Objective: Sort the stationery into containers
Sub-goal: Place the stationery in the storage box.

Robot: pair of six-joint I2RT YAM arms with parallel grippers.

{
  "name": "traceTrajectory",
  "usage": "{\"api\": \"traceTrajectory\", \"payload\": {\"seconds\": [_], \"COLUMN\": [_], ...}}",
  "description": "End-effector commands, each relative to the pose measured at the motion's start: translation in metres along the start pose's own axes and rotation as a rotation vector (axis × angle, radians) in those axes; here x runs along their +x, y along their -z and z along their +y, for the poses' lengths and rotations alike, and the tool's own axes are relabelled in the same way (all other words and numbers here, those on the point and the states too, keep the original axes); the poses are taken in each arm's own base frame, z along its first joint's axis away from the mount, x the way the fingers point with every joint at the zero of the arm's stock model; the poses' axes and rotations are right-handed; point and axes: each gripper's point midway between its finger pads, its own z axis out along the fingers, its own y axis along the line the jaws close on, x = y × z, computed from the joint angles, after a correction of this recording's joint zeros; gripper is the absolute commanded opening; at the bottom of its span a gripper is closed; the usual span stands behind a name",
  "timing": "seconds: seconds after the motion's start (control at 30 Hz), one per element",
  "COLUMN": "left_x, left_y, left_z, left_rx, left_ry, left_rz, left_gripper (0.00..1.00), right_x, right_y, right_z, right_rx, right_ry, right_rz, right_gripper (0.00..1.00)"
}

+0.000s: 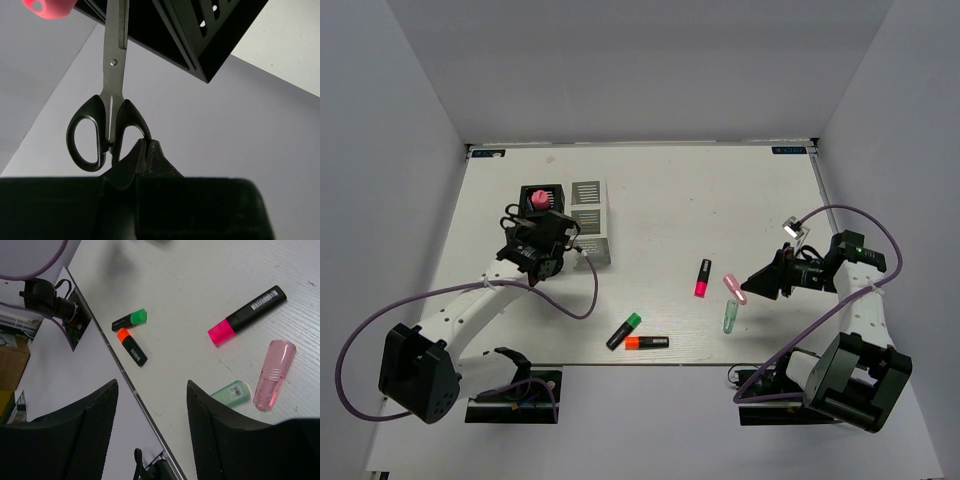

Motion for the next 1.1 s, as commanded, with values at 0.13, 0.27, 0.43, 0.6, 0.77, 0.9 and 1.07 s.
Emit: {"api": "traceTrajectory", "payload": {"seconds": [0.13,0.27,0.43,0.6,0.77,0.9,1.07], "left_x": [-0.002,-0.005,-0.005,0.0,0.005,0.021,-0.037], "left_y": [-0.006,-0.008,-0.008,0.018,0.068,0.112,0.144], "left_z": [0.002,0.001,0.005,0.035,0.082,0.107,0.078], "left_rx": [0.002,0.009,-0.009,-0.092,-0.277,-0.323,0.233], "left_ry": [0.029,0.029,0.058,0.175,0.561,1.265,1.566], "left_rz": [0.007,0.006,0.005,-0.031,-0.069,-0.12,-0.481], "left_gripper": [0.29,0.46,0.53,0.35,0.05,0.24,1.0], "right_x": [-0.015,-0.015,-0.016,-0.016,-0.018,-0.02,-0.027], "right_y": [0.004,0.005,0.006,0.007,0.008,0.007,0.009], "right_z": [0.009,0.01,0.011,0.01,0.016,0.001,-0.036], "right_rx": [-0.033,-0.04,-0.046,-0.048,-0.06,-0.005,0.206], "right_ry": [0.03,0.028,0.018,0.013,0.037,0.042,0.009], "right_rz": [-0.035,-0.041,-0.043,-0.048,-0.039,-0.015,0.023], "right_gripper": [0.6,0.6,0.62,0.59,0.08,0.38,0.71]}}
